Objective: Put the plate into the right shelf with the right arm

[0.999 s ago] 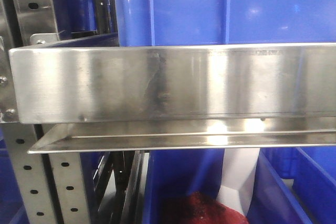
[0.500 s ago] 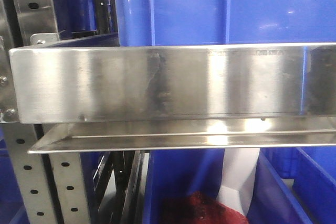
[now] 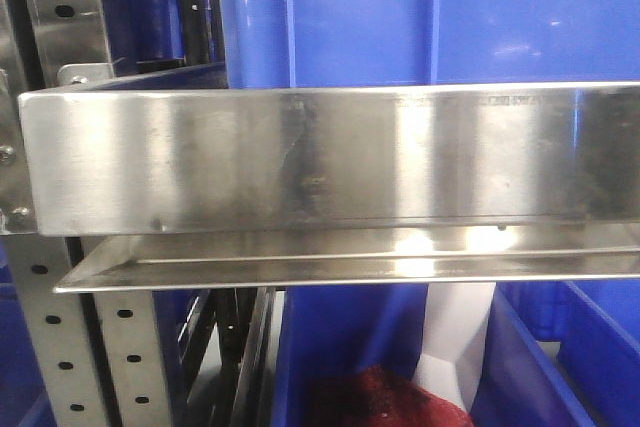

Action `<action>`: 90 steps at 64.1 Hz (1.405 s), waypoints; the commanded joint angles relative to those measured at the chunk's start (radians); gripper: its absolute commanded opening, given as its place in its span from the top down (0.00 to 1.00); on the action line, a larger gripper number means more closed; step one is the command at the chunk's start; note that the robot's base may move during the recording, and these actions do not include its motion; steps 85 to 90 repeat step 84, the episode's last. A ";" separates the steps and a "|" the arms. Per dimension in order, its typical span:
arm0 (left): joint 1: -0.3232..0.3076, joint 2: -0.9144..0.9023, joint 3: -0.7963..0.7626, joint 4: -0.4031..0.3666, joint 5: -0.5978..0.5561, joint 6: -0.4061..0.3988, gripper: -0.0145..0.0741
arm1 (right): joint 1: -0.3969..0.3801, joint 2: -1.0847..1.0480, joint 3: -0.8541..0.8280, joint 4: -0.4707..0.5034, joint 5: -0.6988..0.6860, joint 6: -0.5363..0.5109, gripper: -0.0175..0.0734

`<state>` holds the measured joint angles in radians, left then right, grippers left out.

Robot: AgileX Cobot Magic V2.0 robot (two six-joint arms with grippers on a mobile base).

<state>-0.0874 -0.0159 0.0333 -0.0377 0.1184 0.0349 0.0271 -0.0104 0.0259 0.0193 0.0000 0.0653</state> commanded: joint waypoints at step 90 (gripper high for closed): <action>-0.005 -0.005 0.008 -0.004 -0.086 -0.003 0.89 | 0.001 -0.014 -0.004 -0.010 -0.090 0.000 0.75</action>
